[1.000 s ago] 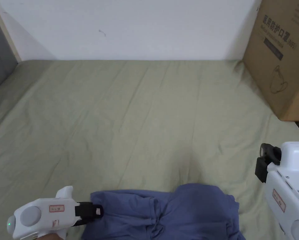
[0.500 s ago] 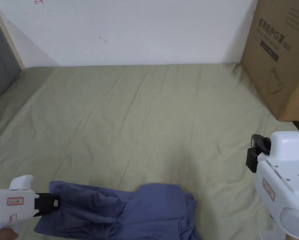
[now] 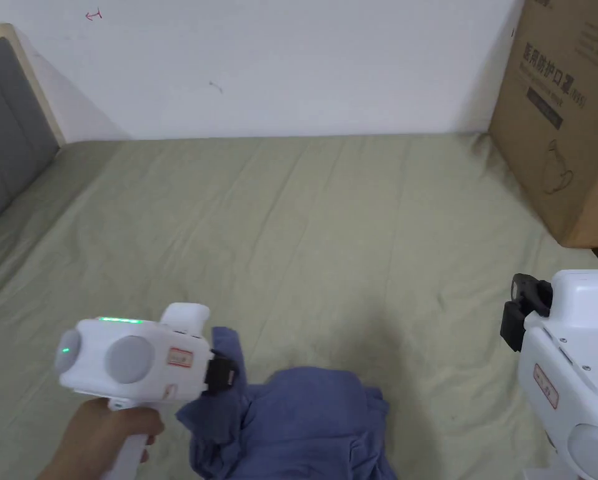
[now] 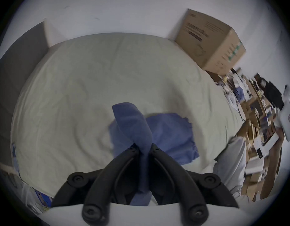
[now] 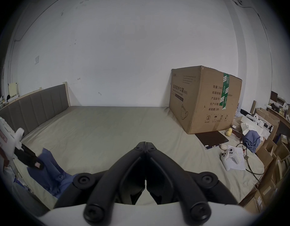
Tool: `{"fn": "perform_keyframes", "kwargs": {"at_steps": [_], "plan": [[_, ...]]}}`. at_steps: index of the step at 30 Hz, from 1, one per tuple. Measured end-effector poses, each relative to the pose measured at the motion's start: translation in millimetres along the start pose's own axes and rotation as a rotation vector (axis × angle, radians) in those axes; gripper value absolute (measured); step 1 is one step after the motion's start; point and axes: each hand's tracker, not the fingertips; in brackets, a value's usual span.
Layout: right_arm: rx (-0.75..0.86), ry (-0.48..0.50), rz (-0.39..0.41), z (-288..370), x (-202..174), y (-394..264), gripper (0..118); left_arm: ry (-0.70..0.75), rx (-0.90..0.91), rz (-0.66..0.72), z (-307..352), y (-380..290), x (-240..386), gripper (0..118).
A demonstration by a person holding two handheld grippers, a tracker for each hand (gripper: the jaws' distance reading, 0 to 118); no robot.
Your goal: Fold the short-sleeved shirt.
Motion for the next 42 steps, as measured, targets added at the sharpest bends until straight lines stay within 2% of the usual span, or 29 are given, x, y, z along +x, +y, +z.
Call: {"fn": "perform_keyframes", "kwargs": {"at_steps": [3, 7, 15, 17, 18, 20, 21, 22, 26, 31, 34, 35, 36, 38, 39, 40, 42], "plan": [[0.003, -0.018, -0.006, 3, 8, -1, 0, -0.025, -0.047, -0.068, -26, 6, 35, 9], [0.001, -0.039, -0.016, 6, 18, -4, 0, -0.085, -0.142, -0.085, -71, 8, 70, 9], [-0.010, -0.076, -0.024, 8, 35, -9, 0, -0.032, -0.242, -0.072, -153, -10, 114, 9], [-0.013, -0.081, -0.024, 8, 36, -11, 0, -0.010, -0.254, -0.100, -161, -17, 119, 21], [-0.015, -0.083, -0.026, 8, 37, -11, 0, -0.025, -0.251, -0.100, -163, -18, 120, 34], [-0.018, -0.085, -0.029, 8, 38, -12, 0, -0.107, -0.226, -0.078, -155, -20, 122, 82], [-0.019, -0.086, -0.030, 7, 38, -12, 0, -0.172, -0.207, -0.048, -151, -20, 123, 99], [-0.019, -0.087, -0.030, 7, 38, -11, 0, -0.206, -0.195, -0.019, -145, -19, 124, 105], [-0.014, -0.083, -0.031, 6, 35, -9, 0, -0.272, -0.052, 0.045, -110, -10, 122, 105], [-0.003, -0.070, -0.036, 6, 29, -6, 0, -0.190, 0.167, 0.029, -58, -5, 106, 105], [0.000, -0.061, -0.029, 6, 25, -5, 0, -0.065, 0.286, -0.020, -36, -11, 94, 102], [0.001, -0.059, -0.028, 6, 24, -5, 0, -0.035, 0.308, -0.034, -33, -15, 93, 96], [0.001, -0.056, -0.028, 6, 23, -5, 0, -0.016, 0.352, -0.049, -31, -20, 89, 83], [0.000, -0.051, -0.029, 6, 21, -5, 0, 0.008, 0.368, -0.079, -31, -29, 83, 28], [0.000, -0.049, -0.030, 6, 20, -5, 0, 0.006, 0.363, -0.076, -34, -33, 80, 4], [0.000, -0.047, -0.030, 6, 19, -5, 0, -0.001, 0.359, -0.067, -39, -38, 76, 0], [-0.002, -0.044, -0.029, 6, 18, -6, 0, -0.039, 0.339, -0.035, -49, -46, 70, 0]]}}
